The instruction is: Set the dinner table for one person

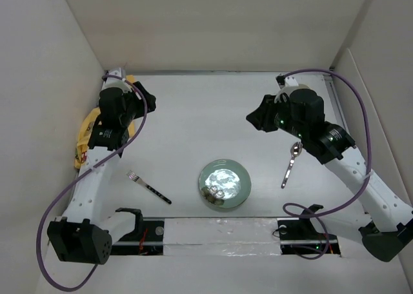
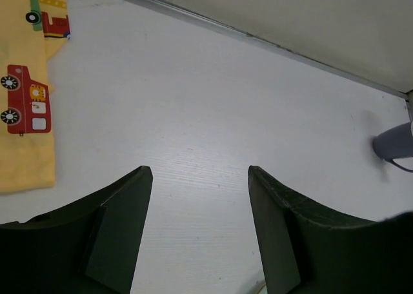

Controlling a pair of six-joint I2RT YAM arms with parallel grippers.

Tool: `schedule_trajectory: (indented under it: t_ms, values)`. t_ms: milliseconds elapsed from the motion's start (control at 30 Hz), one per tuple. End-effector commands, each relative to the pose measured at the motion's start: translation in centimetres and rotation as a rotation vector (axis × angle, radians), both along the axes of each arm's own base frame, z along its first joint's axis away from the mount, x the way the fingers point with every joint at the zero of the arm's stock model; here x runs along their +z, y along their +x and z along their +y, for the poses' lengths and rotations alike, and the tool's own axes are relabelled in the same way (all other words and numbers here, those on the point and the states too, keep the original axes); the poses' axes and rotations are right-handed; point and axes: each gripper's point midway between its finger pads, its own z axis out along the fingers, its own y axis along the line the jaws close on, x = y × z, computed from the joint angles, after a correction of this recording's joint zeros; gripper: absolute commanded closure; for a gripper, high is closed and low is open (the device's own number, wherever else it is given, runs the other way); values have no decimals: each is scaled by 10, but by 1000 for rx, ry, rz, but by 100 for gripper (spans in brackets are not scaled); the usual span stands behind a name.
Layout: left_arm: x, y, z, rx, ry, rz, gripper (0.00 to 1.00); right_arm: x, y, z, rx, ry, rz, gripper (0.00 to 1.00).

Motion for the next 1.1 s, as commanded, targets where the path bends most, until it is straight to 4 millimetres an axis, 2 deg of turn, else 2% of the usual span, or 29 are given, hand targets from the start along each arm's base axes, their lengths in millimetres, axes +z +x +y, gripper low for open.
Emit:
schedule_trajectory:
  t_ms: [0,33,67,100,167,200,233,267,300,367,400,433,467,500,533,567,600,633,667,700,800,833,867,900,1067]
  values:
    - [1,10,13,68,40,1,42,24,8,2,9,33,-61,75]
    - [5,14,19,102,51,2,43,24,12,-1,0,30,-62,91]
    - [4,17,22,118,58,12,44,23,12,0,9,26,-59,98]
    - [-3,23,30,165,73,38,46,24,16,-2,5,26,-60,100]
    - [-4,31,43,215,81,54,74,21,21,-2,4,20,-52,100]
    - [-14,38,50,242,78,85,90,20,21,-1,6,21,-49,100]
    - [-14,43,62,280,84,91,100,20,25,-3,-1,20,-50,100]
    - [-18,47,65,295,93,107,100,20,25,-3,-2,23,-49,100]
    - [-34,55,75,347,127,154,100,18,26,-3,-3,22,-50,100]
    - [-42,62,86,390,156,215,99,12,27,-2,-4,20,-42,100]
    - [-62,68,93,425,190,273,88,10,27,-1,-2,19,-39,100]
    - [-66,71,100,450,202,296,66,9,28,-1,-3,20,-38,100]
    - [-73,75,102,459,214,312,60,4,28,-1,-3,17,-31,100]
    - [-93,78,111,479,221,359,56,2,28,0,-3,18,-25,100]
    - [-100,81,116,489,218,370,49,-1,28,0,-1,12,-16,100]
    - [-108,82,127,520,200,385,46,-4,28,0,-2,8,-6,99]
    - [-133,88,137,518,161,433,43,-9,28,0,0,-1,8,90]
    - [-133,89,137,521,155,433,43,-9,28,0,0,-1,8,90]
    - [-150,90,147,532,143,472,43,-12,28,1,2,-6,17,86]
    - [-153,93,147,534,143,480,43,-15,28,1,2,-9,22,75]
    - [-179,94,152,512,181,549,42,-18,29,2,6,-8,26,61]
    - [-186,95,151,497,185,567,43,-20,30,3,7,-5,32,60]
    - [-202,93,150,483,196,608,43,-21,31,5,11,-2,38,58]
    - [-202,94,151,480,200,602,44,-23,32,7,16,-4,44,58]
    - [-231,88,139,438,256,672,44,-29,33,18,41,-15,59,57]
